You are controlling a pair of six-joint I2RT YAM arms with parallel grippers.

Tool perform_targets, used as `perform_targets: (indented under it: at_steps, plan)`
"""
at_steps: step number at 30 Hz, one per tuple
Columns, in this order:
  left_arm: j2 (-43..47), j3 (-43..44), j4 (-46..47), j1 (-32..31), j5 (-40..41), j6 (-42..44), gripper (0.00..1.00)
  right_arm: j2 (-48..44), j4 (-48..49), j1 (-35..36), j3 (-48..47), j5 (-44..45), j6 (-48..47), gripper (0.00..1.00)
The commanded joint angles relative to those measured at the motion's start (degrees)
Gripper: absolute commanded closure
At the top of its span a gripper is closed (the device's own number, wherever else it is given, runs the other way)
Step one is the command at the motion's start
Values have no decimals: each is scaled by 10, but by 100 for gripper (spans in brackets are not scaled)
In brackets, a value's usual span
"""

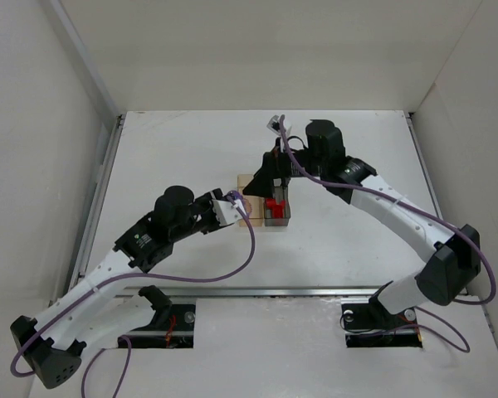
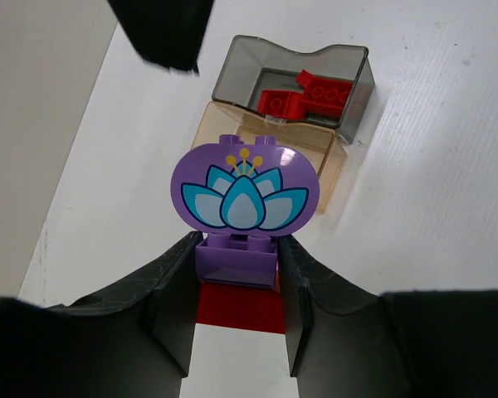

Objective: Sort the legos into containers by color

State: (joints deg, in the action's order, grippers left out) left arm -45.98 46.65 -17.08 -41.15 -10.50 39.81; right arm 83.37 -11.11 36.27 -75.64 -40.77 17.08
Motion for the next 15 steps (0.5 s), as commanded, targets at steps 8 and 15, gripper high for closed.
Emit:
perform_targets:
  at_steps: [8, 15]
  plan:
    - [4, 41, 54, -10, -13, 4, 100, 54, 33, 24, -29, -11, 8, 0]
    - [10, 41, 59, -10, -18, 4, 100, 103, 56, 24, -51, -83, 25, 37]
